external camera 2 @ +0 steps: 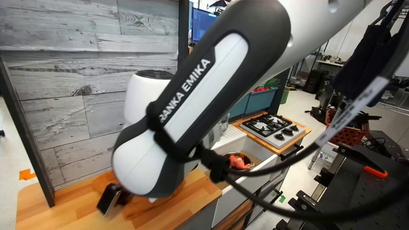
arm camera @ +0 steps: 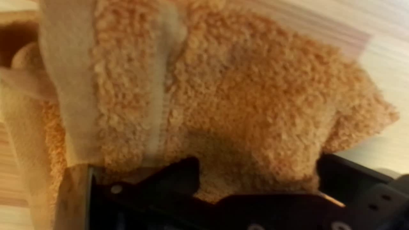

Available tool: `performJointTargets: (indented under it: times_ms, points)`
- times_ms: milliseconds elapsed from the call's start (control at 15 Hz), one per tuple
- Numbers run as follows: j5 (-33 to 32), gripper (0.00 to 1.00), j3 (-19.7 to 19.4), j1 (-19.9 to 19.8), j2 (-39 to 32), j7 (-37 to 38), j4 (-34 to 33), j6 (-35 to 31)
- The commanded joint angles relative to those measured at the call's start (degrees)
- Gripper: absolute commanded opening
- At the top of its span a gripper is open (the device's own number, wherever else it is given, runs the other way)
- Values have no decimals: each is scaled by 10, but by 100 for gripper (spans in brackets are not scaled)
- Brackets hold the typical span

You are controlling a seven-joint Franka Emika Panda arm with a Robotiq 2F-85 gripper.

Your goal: Pick up the plush toys on the stove and put them in the sink, then wipe the counter

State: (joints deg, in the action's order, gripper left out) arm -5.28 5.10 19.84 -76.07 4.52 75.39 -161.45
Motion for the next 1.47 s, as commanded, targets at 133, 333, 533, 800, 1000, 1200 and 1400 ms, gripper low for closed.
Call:
performJointTargets:
  times_ms: [133,333,533,800,1000,1200,1400]
  points:
    - [28,100,-17,-64,14,10,57,4]
    - [19,100,4,-61,5,-13,43,0]
    - [10,100,32,-30,-6,-33,23,-7]
    - [7,100,46,39,-33,-30,-38,0]
    - [9,100,52,65,-48,-36,-70,19]
    - [16,100,45,48,-39,-35,-44,44]
    - [32,100,21,17,1,-2,35,43]
